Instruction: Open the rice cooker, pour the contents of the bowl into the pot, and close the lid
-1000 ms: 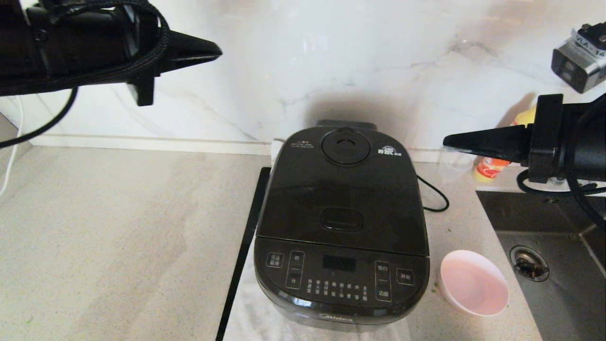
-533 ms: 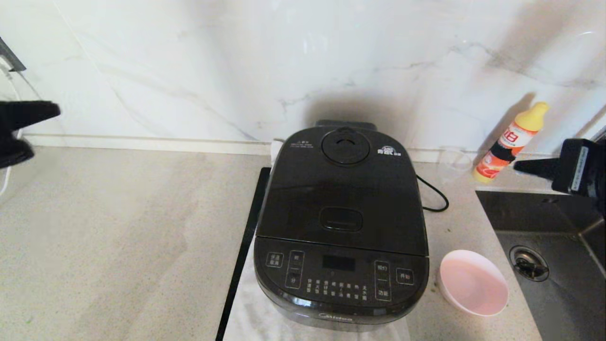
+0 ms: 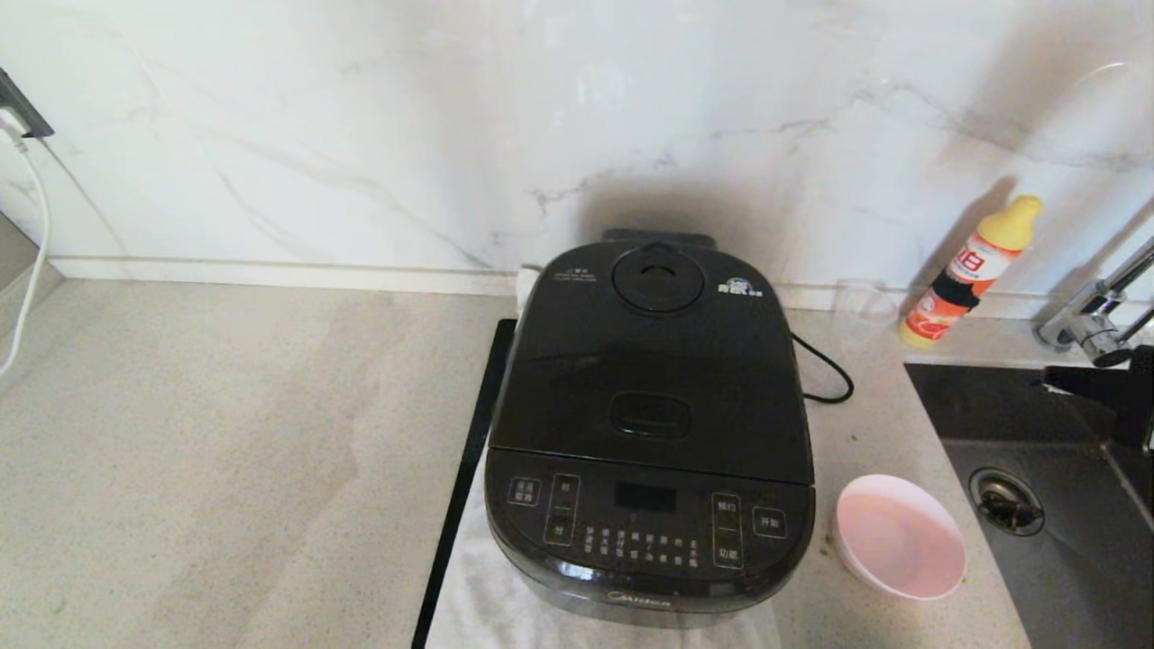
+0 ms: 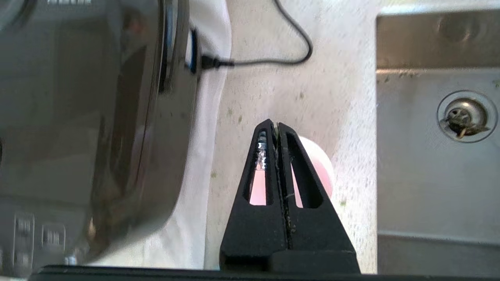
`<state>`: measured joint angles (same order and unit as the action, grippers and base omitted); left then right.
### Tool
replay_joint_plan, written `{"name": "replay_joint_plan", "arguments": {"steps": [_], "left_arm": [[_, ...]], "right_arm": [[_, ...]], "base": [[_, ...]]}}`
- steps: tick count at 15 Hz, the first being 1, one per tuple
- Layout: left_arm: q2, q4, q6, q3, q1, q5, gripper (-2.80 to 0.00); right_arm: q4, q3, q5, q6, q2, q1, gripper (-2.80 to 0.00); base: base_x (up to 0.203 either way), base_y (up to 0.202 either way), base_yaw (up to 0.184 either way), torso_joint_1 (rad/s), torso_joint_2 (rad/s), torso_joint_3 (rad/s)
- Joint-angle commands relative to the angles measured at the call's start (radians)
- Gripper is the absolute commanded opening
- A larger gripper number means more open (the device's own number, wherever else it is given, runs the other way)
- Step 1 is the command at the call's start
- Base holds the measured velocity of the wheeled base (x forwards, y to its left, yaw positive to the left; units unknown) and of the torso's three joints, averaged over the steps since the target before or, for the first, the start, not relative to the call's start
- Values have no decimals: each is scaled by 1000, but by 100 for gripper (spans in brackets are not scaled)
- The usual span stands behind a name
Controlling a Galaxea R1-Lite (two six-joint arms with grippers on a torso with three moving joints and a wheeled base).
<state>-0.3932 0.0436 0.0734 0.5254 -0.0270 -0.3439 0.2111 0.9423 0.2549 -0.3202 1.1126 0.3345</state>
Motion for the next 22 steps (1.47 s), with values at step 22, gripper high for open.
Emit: {"name": "replay_joint_plan", "arguments": {"steps": [22], "left_arm": [[393, 45, -57, -492, 25, 356, -280]], "right_arm": [[162, -138, -209, -22, -142, 492, -280]], "base": [[0, 0, 0, 0, 0, 0]]}}
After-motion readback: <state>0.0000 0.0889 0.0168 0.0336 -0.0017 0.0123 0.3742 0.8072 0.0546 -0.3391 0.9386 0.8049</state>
